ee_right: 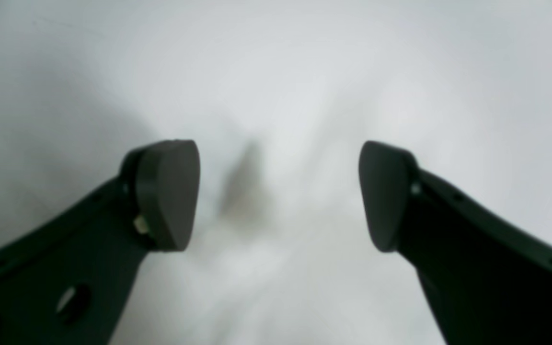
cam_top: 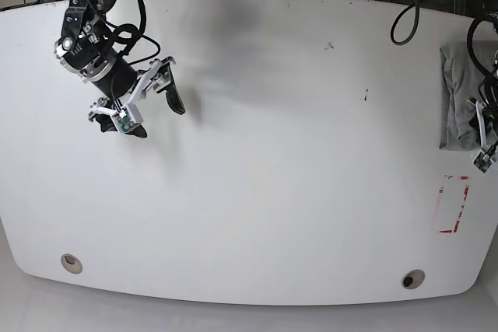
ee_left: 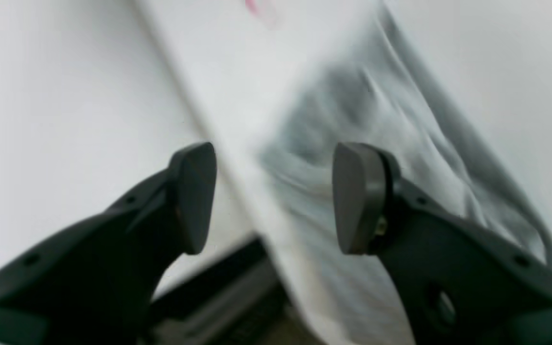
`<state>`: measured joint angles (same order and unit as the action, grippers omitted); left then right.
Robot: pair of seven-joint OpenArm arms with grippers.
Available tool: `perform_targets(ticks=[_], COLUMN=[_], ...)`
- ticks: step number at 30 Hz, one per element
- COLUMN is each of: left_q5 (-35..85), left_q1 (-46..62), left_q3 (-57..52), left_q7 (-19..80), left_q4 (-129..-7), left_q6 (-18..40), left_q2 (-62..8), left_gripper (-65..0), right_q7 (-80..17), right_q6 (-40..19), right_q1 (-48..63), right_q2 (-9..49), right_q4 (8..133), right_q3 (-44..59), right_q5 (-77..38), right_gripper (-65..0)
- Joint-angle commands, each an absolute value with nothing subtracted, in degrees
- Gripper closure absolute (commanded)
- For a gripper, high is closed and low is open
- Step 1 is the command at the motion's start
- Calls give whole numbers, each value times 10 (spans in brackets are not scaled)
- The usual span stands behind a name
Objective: Layout the t-shirt on the table in an organized manner, then fold the t-shirt properly
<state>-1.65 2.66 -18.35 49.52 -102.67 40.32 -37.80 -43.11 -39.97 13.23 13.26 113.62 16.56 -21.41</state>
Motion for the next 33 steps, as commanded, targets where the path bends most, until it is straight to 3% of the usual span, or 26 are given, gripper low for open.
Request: perform_targets(ticks=[1,10,14,22,27,33], left_q5=[-15,-42,-98,-129,-131,-131], left_q1=[21,23,27,67,114,214], left_q3=[-182,-181,-180,-180,-153,-113], left_q7=[522,509,422,176,84,50], left_q4=[-1089,-1149,-1145,-1098,-1083,-1095], left_q6=[400,400,394,303,264,228], left_q2=[-358,-214,-127,-8,26,23], left_gripper=[-354,-353,-353,-353,-353,-351], right_q7=[-415,-414,-388,-242,-167,-105], right_q6=[-400,-400,-400,-400,-400,-374], right_q1=[124,100,92,112,143,208], right_q2=[139,133,117,75,66,46], right_q4=[1151,1151,1152,1142,1123,1113], right_q3=[167,165,163,165,184,227], right_q5=[-225,-182,-109,6,20,18], right_gripper=[-496,-495,-495,-495,-495,-495])
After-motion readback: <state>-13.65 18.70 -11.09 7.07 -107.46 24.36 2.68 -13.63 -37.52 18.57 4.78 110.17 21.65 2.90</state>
